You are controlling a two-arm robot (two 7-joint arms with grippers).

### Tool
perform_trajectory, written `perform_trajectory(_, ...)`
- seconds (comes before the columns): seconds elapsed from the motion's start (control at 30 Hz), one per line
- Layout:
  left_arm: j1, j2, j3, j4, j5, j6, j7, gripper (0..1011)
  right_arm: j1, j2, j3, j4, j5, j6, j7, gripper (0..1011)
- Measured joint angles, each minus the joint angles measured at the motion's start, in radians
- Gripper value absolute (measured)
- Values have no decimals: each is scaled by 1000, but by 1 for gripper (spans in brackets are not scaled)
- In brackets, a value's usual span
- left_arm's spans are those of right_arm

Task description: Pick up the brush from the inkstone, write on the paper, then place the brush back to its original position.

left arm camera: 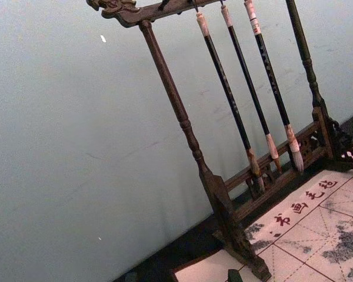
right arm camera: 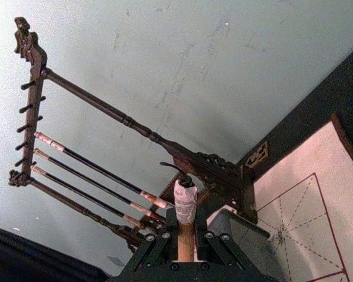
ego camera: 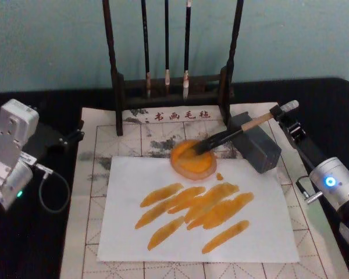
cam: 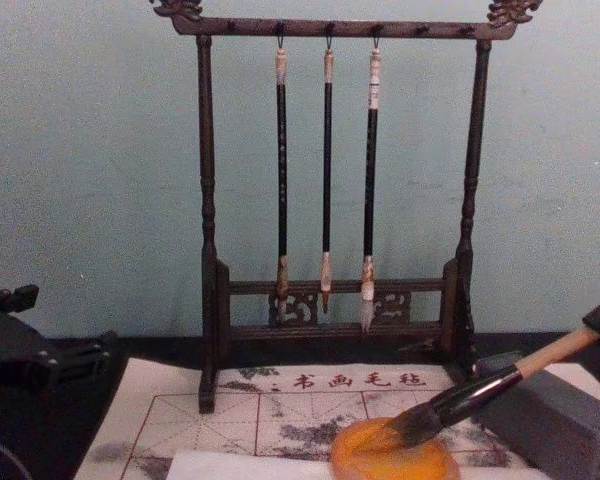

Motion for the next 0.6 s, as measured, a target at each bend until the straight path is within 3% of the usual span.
perform_trajectory(0.6, 0, 0, 0, 0, 0, 0, 0, 1001, 0, 0, 0, 0, 0, 0, 0, 183)
